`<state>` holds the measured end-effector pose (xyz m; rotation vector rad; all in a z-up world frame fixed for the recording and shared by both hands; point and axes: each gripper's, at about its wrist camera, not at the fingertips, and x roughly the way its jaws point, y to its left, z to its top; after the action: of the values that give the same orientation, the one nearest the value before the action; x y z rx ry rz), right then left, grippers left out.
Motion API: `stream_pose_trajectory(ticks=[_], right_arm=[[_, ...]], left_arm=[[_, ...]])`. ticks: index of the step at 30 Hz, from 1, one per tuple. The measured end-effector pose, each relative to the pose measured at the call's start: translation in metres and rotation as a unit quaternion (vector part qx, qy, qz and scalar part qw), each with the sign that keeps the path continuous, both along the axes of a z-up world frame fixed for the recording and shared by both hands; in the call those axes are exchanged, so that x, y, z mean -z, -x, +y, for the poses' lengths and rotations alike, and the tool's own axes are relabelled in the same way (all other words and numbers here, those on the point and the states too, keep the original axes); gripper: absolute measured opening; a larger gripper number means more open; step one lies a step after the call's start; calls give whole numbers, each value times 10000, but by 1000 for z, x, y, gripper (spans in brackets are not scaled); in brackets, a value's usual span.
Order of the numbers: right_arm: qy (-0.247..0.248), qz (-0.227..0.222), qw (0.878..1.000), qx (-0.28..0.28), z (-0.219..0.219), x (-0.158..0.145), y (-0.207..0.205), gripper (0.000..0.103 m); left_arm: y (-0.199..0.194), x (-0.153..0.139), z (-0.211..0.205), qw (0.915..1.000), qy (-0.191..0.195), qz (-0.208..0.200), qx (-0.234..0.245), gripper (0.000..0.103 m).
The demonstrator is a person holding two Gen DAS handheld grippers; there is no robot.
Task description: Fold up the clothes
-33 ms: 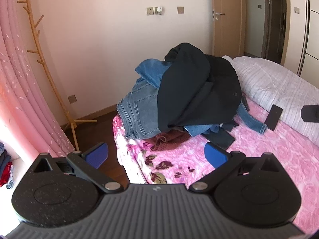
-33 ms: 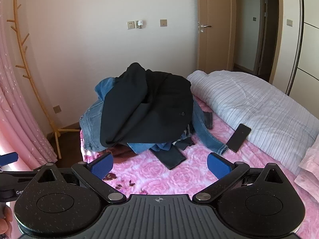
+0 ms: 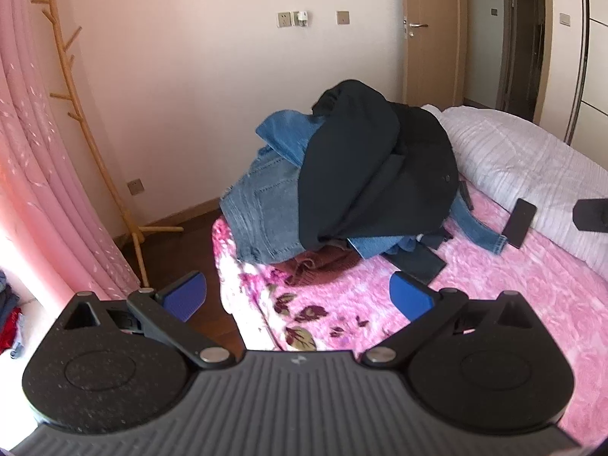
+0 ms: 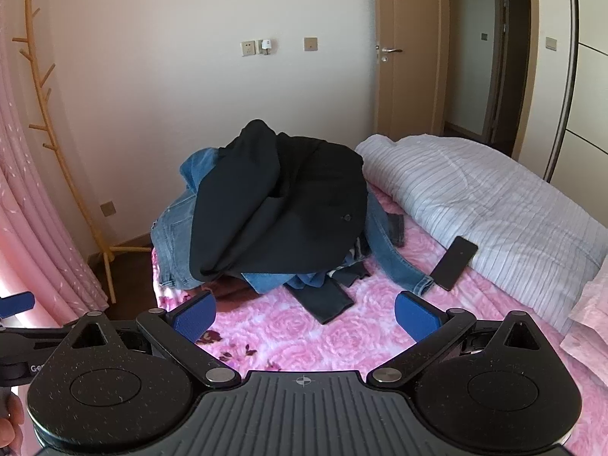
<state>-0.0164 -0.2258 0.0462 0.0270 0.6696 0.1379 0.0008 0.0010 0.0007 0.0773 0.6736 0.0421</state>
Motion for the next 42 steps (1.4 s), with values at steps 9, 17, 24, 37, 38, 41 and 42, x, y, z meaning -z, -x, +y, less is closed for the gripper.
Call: stream_pose_trajectory(ticks=[9,17,24,37,38,41,42], right_arm=[[-19,2,10000,-24,1,5,0,102],[18,70,10000,-46,3,14,4,102],[4,144,9999,-40,2,16,3,102],[-92,174,9998,2,-2,19,4,102],[-96,169,9998,1,-2,19,5,102],[-95,177,9998,-12,-2,20,6,102],[-95,180,9998,-15,-2,21,6,102]], left_arm=[[12,22,-6,9999,89,13,78,101],[8,26,3,9996,142,220,123,101],[6,29,6,9994,143,285,113,101],[8,28,6,9993,128,333,86,101],[8,28,6,9993,131,339,83,101],[8,29,6,9993,126,348,88,101],[9,30,6,9993,124,350,89,101]])
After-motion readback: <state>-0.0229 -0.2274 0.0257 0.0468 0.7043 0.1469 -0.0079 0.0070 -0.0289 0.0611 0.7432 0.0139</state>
